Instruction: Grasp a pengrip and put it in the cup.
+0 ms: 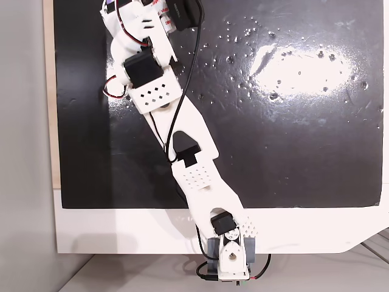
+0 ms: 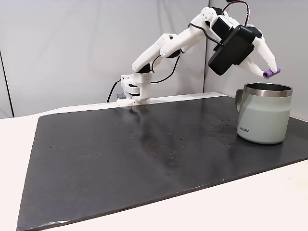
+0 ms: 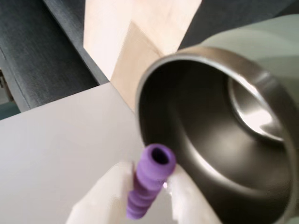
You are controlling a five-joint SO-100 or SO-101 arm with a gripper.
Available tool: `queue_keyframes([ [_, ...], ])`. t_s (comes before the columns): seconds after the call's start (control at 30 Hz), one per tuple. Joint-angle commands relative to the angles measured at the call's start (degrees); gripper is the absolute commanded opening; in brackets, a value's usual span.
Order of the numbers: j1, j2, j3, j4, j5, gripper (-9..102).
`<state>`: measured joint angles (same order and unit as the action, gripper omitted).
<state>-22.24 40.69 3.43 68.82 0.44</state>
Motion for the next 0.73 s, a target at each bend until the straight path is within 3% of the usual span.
queue_keyframes([
  [0.0,-0.97,0.79,-3.34,-0.79,-0.35,0],
  [0.1,-0.97,0.79,-3.52,-0.18,-0.26,1],
  [0.3,-1.32,0.79,-4.92,2.9,-1.67,17],
  [0.7,-1.05,1.14,-5.45,3.78,-1.93,17],
])
